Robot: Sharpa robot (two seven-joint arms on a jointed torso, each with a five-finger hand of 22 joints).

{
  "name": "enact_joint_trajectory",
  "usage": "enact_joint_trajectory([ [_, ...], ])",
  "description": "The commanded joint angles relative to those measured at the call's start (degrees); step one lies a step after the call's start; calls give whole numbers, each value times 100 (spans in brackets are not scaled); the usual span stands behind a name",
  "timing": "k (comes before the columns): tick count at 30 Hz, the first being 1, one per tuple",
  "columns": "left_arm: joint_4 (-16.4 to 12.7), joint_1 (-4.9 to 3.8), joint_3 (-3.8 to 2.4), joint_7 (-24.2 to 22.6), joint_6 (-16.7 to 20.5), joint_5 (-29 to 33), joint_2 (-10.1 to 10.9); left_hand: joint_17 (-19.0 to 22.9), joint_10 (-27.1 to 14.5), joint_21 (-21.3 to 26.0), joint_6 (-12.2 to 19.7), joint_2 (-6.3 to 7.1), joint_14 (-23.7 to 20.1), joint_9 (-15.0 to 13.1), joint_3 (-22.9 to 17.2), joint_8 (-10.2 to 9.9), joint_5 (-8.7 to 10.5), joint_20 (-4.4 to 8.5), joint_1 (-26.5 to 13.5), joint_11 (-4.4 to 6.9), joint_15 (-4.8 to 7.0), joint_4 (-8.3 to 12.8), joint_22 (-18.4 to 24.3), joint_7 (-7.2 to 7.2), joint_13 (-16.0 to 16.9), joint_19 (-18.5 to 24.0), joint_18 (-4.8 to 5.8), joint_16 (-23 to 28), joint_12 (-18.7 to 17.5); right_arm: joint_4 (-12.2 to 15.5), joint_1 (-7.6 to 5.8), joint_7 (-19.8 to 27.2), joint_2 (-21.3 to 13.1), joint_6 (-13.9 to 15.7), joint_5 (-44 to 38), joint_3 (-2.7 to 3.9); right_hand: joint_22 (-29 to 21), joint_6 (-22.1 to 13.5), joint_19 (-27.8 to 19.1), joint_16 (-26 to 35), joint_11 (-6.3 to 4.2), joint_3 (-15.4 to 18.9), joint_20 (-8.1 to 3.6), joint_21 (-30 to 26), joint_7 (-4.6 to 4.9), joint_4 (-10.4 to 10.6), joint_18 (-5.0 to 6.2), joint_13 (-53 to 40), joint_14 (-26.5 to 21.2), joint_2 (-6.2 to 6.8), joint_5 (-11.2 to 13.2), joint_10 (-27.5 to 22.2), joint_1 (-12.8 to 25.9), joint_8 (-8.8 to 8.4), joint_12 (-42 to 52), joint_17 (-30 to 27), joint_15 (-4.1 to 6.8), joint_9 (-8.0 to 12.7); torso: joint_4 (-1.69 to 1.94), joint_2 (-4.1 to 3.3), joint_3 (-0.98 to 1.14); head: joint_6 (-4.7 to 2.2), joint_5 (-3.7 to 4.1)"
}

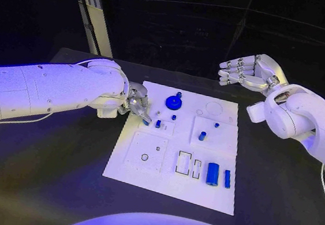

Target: Assemble the parts on the task board

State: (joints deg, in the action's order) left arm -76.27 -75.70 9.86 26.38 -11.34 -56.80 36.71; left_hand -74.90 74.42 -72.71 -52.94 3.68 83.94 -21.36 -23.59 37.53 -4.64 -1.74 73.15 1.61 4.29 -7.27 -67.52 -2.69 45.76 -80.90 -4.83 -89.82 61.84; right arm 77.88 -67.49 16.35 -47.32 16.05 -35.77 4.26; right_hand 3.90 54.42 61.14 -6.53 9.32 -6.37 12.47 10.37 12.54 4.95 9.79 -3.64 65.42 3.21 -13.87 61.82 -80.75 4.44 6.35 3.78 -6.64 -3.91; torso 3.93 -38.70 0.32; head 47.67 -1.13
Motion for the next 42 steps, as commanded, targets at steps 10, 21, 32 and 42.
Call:
enact_joint_trajectory([
  [10, 25, 7, 10, 93, -66, 20, -36, -1510, 29, 4, -39, 16, 606, -52, -821, 59, -18, 18, -86, 7, 49, 702, 5, 14, -22, -30, -26, -18, -8, 9, -10, 53, -1, -85, -3, 3, 2, -4, 47, -21, 14, 12, 4, -38, 42, -35, 66, 7, -39, -37, -8, -60, 12, -37, 30, -10, -4, 10, 2, -3, 1, 9, 4],
  [21, 102, 7, 17, 113, -59, 90, -110, -1510, 65, -2, -158, 196, 606, -161, -667, 151, 9, 59, -609, 69, 103, 477, -27, 102, 25, -47, -20, -18, 32, 21, -10, 48, -6, -91, -3, 3, 0, -15, 43, -19, 20, 18, 8, -50, 48, -41, 63, 8, -59, -32, -8, -77, 21, -47, 29, -12, -11, 12, -1, -4, 5, 31, 19],
  [32, 153, 6, 21, 159, -105, 95, -155, -1510, 94, -34, -224, 254, 606, -210, -542, 188, 9, 82, -810, 94, 127, 365, -79, 133, 81, -72, -10, -18, 72, 19, -10, 52, 0, -95, -3, 3, 0, -23, 41, -18, 24, 21, 10, -56, 52, -45, 62, 8, -68, -29, -8, -85, 24, -52, 28, -13, -14, 14, 1, -5, 6, 45, 36],
  [42, 182, 6, 21, 229, -68, 95, -161, -1510, 119, -87, -282, 338, 606, -262, -377, 231, 7, 107, -978, 116, 152, 262, -156, 157, 126, -111, 6, -18, 104, 38, -10, 60, -11, -93, -3, 3, 0, -23, 41, -18, 24, 21, 10, -56, 52, -45, 62, 8, -68, -29, -8, -85, 24, -52, 28, -13, -14, 14, 2, -3, 8, 48, 52],
])
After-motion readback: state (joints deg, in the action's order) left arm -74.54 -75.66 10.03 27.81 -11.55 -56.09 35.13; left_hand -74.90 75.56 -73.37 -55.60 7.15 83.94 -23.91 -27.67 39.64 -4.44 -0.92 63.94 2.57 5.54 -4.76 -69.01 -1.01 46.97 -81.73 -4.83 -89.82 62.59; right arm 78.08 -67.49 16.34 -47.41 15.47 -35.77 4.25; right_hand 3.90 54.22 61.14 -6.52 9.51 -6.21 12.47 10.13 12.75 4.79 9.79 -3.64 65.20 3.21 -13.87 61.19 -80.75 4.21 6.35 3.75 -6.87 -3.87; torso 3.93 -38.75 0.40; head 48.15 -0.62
